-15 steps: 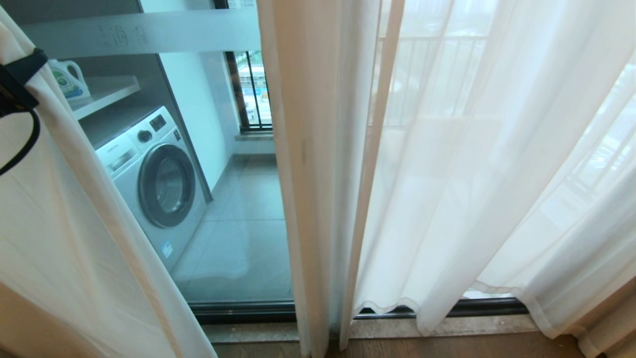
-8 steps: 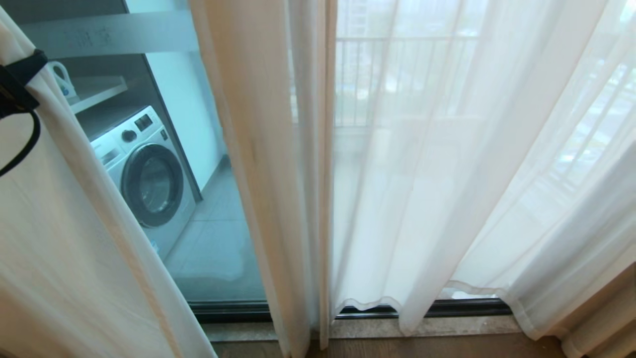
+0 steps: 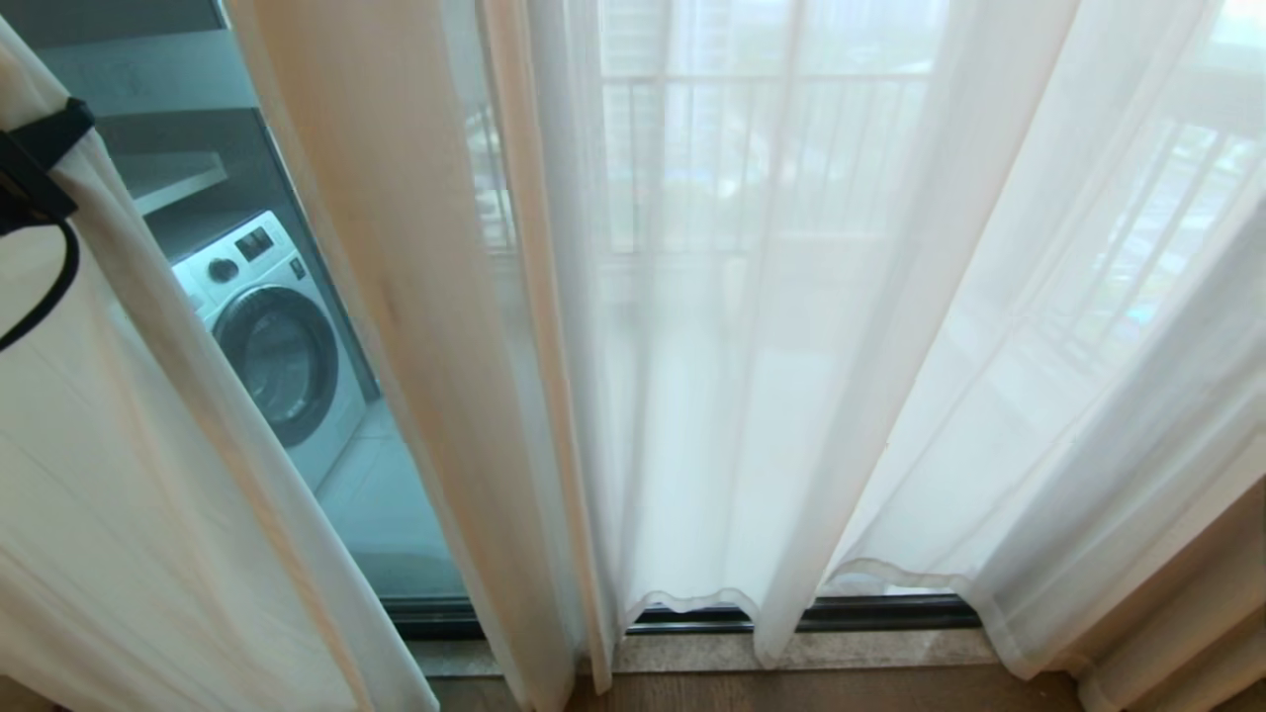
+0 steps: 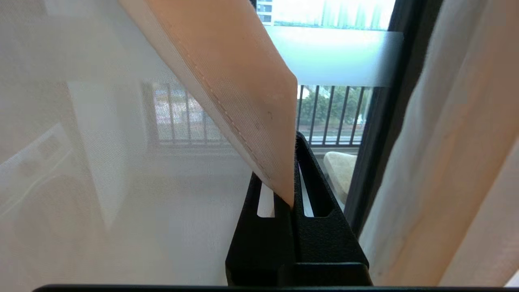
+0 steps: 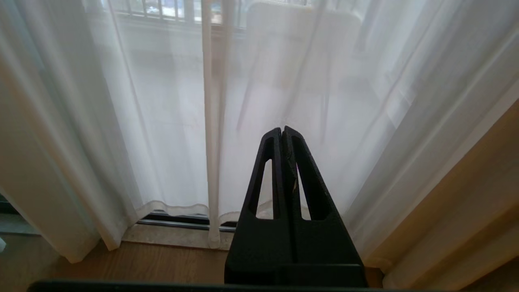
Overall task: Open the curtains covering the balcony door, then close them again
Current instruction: Close the inner curtains on both sides
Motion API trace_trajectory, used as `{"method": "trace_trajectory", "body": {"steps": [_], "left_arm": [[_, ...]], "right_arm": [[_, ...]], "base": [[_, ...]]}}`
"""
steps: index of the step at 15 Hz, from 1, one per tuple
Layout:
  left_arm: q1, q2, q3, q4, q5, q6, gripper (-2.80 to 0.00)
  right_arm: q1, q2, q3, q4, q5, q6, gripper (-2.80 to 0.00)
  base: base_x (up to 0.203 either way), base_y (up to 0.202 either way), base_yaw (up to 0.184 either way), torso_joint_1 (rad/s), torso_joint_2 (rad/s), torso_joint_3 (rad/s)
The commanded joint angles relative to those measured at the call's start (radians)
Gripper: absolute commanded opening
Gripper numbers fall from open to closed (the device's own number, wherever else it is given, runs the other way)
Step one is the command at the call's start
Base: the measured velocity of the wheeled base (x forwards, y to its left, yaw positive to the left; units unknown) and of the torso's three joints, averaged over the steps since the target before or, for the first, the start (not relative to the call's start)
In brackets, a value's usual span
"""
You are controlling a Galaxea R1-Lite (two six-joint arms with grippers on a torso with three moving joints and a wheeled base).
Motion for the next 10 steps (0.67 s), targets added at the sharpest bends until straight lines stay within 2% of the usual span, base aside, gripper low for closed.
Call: {"method": "trace_trajectory", "body": {"steps": [1,10], "left_arm": [[0.001,-0.001,0.0,-0.006,-0.003,-0.002,-2.8],[0.0,-0.003,0.001,-0.006,-0.003,0.0,-2.8]], "right_arm": [[0.0,0.001,0.0,0.0,0.001,-0.001,-2.8],[0.0,0.001,0.0,0.0,0.001,-0.001,-2.8]], "base": [[0.0,-0.189,-0.001,0.0,0.0,0.004],[0.0,-0.188,0.001,0.003,0.0,0.002]]}}
